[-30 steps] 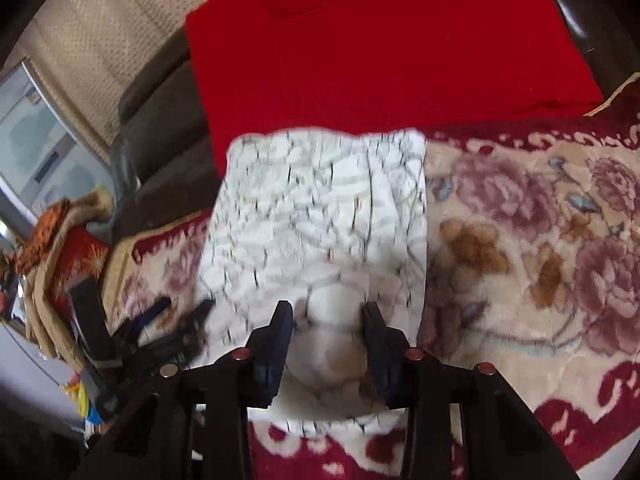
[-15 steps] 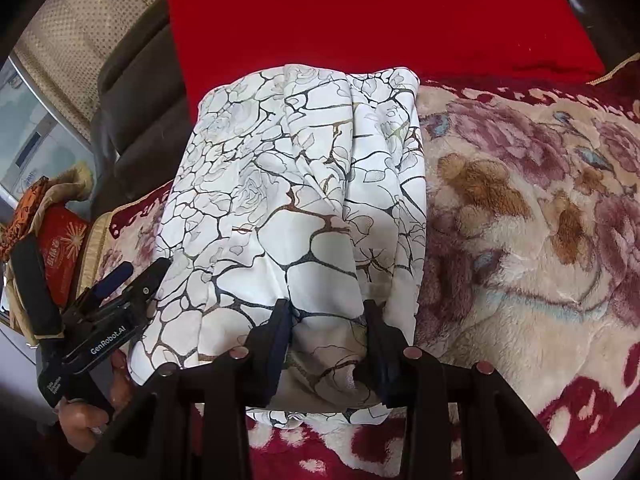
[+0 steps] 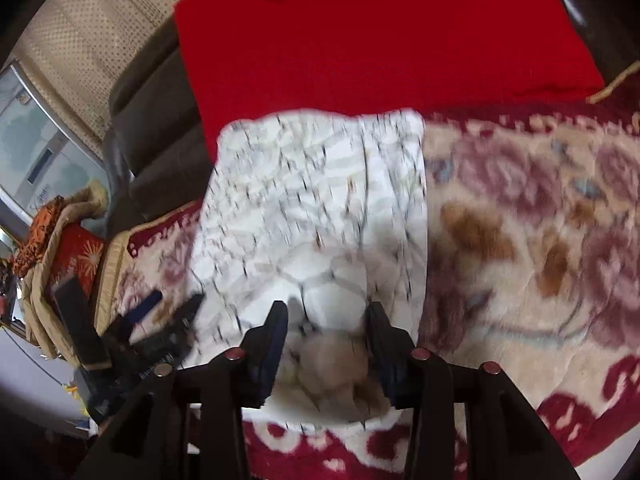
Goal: Fold large clothes
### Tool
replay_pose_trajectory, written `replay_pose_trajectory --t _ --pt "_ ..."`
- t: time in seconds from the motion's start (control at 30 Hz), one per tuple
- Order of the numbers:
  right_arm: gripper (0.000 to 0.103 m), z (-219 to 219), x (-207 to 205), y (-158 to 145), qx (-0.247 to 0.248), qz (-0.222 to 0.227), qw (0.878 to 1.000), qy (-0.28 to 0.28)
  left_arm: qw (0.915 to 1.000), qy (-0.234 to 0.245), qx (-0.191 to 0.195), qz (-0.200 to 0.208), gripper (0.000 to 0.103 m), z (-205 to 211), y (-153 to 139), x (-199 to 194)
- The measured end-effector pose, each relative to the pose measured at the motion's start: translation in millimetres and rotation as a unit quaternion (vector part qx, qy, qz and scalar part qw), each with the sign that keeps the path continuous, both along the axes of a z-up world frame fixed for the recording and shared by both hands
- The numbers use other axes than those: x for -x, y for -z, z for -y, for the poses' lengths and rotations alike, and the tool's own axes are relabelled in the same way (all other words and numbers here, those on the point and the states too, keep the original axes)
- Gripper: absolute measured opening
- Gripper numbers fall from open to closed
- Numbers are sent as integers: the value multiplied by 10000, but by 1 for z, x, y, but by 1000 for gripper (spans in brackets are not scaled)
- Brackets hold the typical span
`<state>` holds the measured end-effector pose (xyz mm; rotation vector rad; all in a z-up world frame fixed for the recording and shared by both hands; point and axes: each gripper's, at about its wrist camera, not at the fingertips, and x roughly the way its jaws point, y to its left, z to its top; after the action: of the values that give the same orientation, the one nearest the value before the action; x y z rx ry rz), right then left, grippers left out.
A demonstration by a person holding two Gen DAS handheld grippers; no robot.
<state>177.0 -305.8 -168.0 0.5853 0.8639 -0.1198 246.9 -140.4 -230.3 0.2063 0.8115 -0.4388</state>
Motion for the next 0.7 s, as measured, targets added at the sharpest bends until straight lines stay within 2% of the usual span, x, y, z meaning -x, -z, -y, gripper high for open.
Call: replay_pose_trajectory --t 0.1,0.2,0.3,0.37,0.43,0.7 --pt "47 4 -14 -14 124 123 9998 66 10000 2 0 0 95 0 0 0" --pt "47 6 -30 -13 113 6 9999 130 10000 4 0 -1 95 0 0 0" --pt "47 6 -44 11 9 -324 9994 142 10000 6 11 -19 95 1 0 0" --pt "48 6 -51 39 -74 -655 9977 152 10000 12 -1 -32 95 2 0 -1" --pt "50 8 -49 47 -229 -535 9981 206 10000 18 2 -23 95 2 0 -1" --pt "52 15 -34 28 -441 -291 9985 166 10000 11 27 -36 95 0 1 -3"
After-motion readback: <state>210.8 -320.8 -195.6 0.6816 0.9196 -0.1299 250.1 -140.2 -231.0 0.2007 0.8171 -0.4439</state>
